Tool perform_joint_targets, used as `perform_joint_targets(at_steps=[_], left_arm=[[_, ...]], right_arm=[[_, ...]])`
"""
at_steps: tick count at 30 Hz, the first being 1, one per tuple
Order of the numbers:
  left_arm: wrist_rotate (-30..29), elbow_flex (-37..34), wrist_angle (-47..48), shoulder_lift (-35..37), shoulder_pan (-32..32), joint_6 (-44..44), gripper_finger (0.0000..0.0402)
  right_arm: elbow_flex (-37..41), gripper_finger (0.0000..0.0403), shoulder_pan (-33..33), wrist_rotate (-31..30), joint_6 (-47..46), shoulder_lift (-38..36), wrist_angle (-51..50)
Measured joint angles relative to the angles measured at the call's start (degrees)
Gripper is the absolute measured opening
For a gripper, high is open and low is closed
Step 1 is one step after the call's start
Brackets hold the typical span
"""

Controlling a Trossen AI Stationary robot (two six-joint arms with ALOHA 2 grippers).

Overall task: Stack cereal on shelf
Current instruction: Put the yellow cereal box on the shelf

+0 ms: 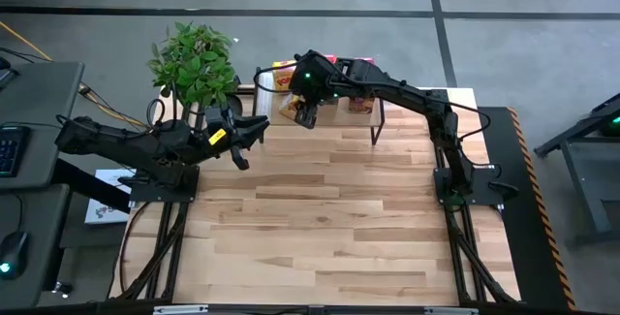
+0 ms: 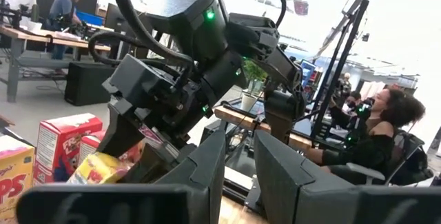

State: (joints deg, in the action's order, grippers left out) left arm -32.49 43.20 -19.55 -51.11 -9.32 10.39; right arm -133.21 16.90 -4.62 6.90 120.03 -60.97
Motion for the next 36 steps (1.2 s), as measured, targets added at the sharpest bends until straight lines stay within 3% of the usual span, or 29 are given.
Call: perform_joint_targets(at_steps=[16,27,31,34,36], left_arm=[[-0.1,0.0,0.1,0.0,0.0,0.0,0.0070],[-1.3,0.0,0.1,0.0,0.0,0.0,0.0070],[-1.5,0.0,0.4,0.0,0.0,-0.8,0.0070],[-1.5,0.0,0.4,0.0,0.0,-2.4,0.0070],[-1.5,0.0,0.3,0.0,0.0,-3.1,0.0070]], right_arm=[[0.1,0.0203,1.5,0.7,-0.5,1.4,9.8],[-1.3,0.0192,4.0,9.6,1.2,-3.7,9.4],[-1.4,0.0144,3.8,10.1,3.3,-6.7,-0.8],[1.3,0.0065,3.0,12.2,5.1,-8.8,-8.0],[7.0,0.0018,2.6,16.2,5.2,-11.3,-8.1]])
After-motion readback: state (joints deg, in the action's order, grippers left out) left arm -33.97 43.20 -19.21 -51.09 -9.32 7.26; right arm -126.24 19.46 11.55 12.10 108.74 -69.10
